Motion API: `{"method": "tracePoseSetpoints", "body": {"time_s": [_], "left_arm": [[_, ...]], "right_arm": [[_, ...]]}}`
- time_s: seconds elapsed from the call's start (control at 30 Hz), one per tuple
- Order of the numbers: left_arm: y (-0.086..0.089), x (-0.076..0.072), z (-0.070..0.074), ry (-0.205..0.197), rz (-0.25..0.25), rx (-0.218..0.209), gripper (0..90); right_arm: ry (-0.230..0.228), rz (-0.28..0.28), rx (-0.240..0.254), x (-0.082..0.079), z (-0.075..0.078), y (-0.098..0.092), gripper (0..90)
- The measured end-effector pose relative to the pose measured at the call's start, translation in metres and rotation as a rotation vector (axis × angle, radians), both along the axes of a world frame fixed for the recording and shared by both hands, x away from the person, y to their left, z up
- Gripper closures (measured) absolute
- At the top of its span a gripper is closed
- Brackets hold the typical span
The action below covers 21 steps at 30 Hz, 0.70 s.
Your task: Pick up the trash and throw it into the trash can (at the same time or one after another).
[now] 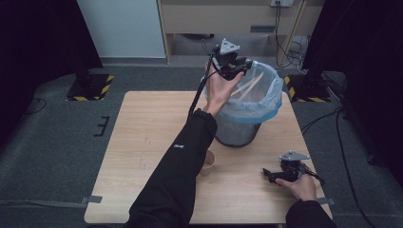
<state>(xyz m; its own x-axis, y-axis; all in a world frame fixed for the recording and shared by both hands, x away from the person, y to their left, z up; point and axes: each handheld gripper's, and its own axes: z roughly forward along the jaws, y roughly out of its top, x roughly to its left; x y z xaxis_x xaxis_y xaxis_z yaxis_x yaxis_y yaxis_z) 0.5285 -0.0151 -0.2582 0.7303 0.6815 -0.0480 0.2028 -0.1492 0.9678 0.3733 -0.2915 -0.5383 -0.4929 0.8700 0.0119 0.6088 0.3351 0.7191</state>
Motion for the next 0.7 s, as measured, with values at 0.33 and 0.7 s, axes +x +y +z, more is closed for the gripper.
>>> {"method": "tracePoseSetpoints", "body": {"time_s": [0.33, 0.7], "left_arm": [[0.027, -0.035, 0.022, -0.082, -0.030, -0.008, 46.0], [0.103, -0.096, 0.017, -0.074, -0.026, -0.057, 29.2]], "right_arm": [[0.004, 0.004, -0.001, 0.000, 0.000, 0.000, 6.3], [0.002, 0.006, 0.001, 0.000, 0.000, 0.000, 6.1]]}}
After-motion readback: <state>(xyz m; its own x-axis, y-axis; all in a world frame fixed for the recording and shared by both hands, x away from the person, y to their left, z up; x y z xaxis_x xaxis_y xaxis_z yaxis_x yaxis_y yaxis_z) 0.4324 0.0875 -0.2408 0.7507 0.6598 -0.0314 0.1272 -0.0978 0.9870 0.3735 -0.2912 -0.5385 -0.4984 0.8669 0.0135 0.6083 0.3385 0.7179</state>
